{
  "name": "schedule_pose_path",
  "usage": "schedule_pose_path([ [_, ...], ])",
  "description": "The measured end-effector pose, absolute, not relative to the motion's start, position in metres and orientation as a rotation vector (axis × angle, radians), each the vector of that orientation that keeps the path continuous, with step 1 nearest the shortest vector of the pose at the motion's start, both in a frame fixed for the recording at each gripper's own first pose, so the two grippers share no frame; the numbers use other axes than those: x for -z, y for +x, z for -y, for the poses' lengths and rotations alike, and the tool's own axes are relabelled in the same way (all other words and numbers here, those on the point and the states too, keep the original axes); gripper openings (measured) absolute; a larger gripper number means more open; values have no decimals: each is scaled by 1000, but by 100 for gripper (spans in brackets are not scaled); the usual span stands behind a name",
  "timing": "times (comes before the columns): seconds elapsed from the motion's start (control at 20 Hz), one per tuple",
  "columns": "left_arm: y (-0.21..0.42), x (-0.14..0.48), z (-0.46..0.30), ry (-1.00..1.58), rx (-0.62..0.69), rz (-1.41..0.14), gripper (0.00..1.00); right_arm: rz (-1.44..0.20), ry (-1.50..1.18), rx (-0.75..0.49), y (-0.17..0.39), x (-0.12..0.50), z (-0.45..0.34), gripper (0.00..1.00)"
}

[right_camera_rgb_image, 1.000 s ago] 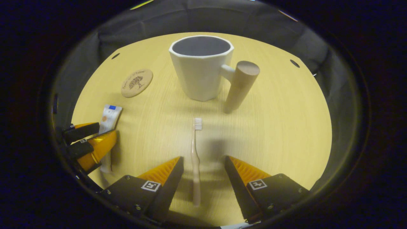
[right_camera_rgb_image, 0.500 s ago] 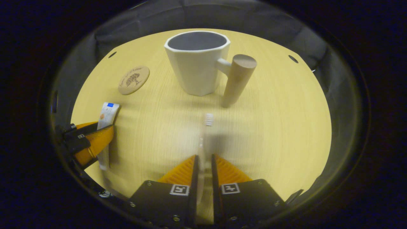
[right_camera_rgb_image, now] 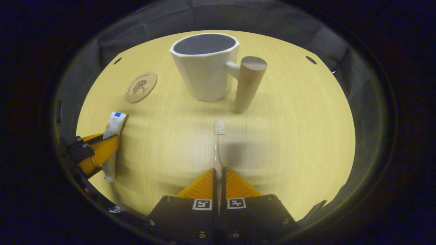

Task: Put the toothbrush and toothpaste on the desktop into the cup, then pick up the cup and place it on the coaster on the desktop.

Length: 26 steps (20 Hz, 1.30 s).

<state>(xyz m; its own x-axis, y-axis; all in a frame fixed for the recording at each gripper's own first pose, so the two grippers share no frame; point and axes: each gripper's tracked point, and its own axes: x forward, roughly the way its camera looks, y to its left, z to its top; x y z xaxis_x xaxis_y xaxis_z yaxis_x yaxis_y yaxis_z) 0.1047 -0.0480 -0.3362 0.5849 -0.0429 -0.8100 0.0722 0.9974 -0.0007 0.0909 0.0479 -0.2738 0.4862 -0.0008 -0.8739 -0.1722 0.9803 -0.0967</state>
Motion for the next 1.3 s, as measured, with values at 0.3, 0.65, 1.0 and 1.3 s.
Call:
schedule_pose_path([
  [0.3,103,337,45,20,61,-947,28,-1039,-118,-152,85,257,-59,2],
  [0.65,97,333,34,-1,42,-946,28,-939,-76,-254,68,195,-75,2],
  [1.0,94,329,31,-24,32,-942,27,-765,1,-289,101,110,-92,2],
  [1.3,90,323,28,-32,34,-940,28,-636,61,-257,164,57,-94,2],
])
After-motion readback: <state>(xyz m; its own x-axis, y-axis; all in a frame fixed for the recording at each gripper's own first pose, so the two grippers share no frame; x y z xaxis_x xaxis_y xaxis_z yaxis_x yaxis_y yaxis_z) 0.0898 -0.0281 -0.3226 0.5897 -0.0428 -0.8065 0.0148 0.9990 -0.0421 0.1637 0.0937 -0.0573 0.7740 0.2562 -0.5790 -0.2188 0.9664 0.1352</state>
